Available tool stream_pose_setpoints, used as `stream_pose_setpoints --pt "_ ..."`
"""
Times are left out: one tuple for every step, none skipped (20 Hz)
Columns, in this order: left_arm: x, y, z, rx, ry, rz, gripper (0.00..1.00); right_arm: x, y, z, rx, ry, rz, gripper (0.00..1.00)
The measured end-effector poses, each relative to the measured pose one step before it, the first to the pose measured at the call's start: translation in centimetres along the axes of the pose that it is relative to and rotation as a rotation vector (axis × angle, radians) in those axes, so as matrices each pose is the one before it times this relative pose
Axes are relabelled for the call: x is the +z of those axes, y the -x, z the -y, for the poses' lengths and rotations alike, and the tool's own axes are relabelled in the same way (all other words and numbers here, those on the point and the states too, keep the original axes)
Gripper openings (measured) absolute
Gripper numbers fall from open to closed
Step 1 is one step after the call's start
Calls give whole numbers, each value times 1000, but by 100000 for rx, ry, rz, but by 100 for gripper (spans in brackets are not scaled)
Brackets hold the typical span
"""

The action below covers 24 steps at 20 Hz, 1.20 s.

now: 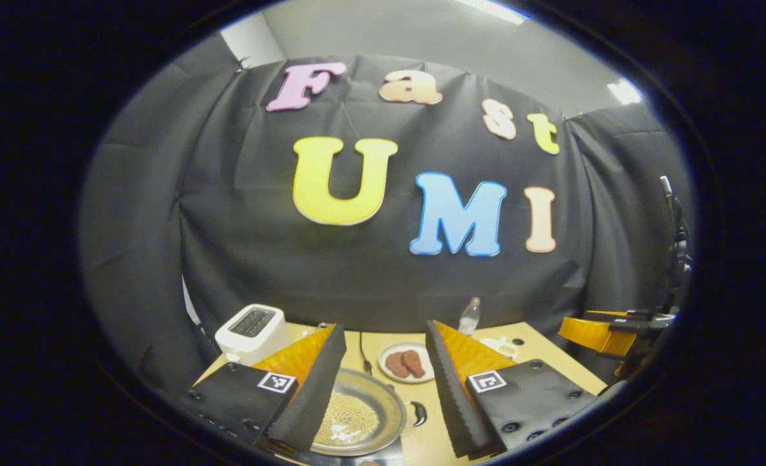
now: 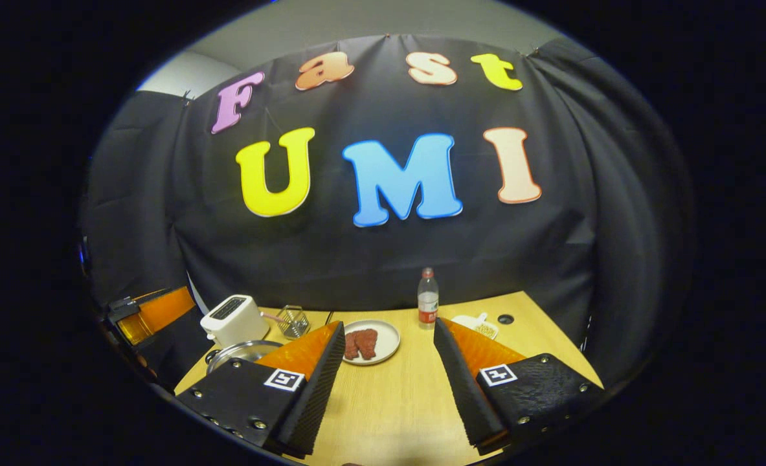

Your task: First push the handle of the pot to place it horizontally, then grasp the pot with both hands and set it on the induction cooktop.

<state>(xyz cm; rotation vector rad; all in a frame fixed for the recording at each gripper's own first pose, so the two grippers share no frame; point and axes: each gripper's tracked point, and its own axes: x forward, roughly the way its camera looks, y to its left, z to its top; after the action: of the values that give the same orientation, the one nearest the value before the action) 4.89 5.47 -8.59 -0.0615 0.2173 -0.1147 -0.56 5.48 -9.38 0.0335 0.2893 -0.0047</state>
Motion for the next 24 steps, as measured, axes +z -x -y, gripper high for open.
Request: stream_pose_setpoints --pt "1291 561 1008 1369 -1996 3987 81 899 840 862 -625 369 1483 83" --pt "1154 303 968 743 -1893 3513 82 805 169 860 -560 -551 1423 83" --pt "1059 445 1346 -669 -865 2751 80 888 188 830 -989 -1279 1591 83" --pt "527 163 1393 -1372 -142 1592 82 881 336 795 -1164 -863 1706 83" --pt "68 273 995 -760 423 1240 81 729 145 370 777 -37 1409 87" --pt "-15 8 912 -1058 659 881 86 281 97 619 -237 1236 -459 88" --pt "-523 -430 763 -746 678 -655 90 -417 -156 895 -722 718 -850 100" --pt "-373 -240 222 -97 495 -1824 95 73 12 488 200 -22 -749 100" --pt "14 607 424 263 234 -1168 96 -95 127 217 621 -847 -422 100" --pt "212 163 313 789 -345 -334 97 33 85 202 1053 -1080 -216 100" --pt "425 233 467 576 -462 617 98 22 87 187 1330 -759 335 100" --pt "310 54 212 785 -685 423 95 52 28 269 427 -91 147 100" --pt "59 147 180 95 -456 -421 100 -189 49 432 -142 294 -495 100" --pt "18 126 495 -1247 -221 -347 98 -37 278 333 -605 -128 79 100" --pt "-67 209 327 -915 -502 -237 98 332 165 74 -849 -491 884 100" --pt "-17 102 -15 -809 -327 51 98 268 189 45 -891 -425 847 100" --pt "-95 174 163 -1167 403 -111 95 -44 234 -9 -780 18 278 100" --pt "-38 34 146 -1321 915 -907 96 -82 280 -102 -519 254 -74 100" --pt "14 237 -116 -639 566 -337 96 13 359 -212 -483 89 159 100" --pt "340 87 -159 -277 257 579 97 197 306 -378 252 -16 680 100" --pt "310 134 -202 -452 102 792 98 212 313 -395 156 413 828 100" --pt "64 140 -74 -539 186 -30 98 74 236 -84 -946 730 125 100" --pt "-100 354 88 -796 179 -50 95 -242 338 75 -802 431 -24 100" --pt "-32 156 -6 -1165 88 216 95 59 296 -354 123 -39 42 100"
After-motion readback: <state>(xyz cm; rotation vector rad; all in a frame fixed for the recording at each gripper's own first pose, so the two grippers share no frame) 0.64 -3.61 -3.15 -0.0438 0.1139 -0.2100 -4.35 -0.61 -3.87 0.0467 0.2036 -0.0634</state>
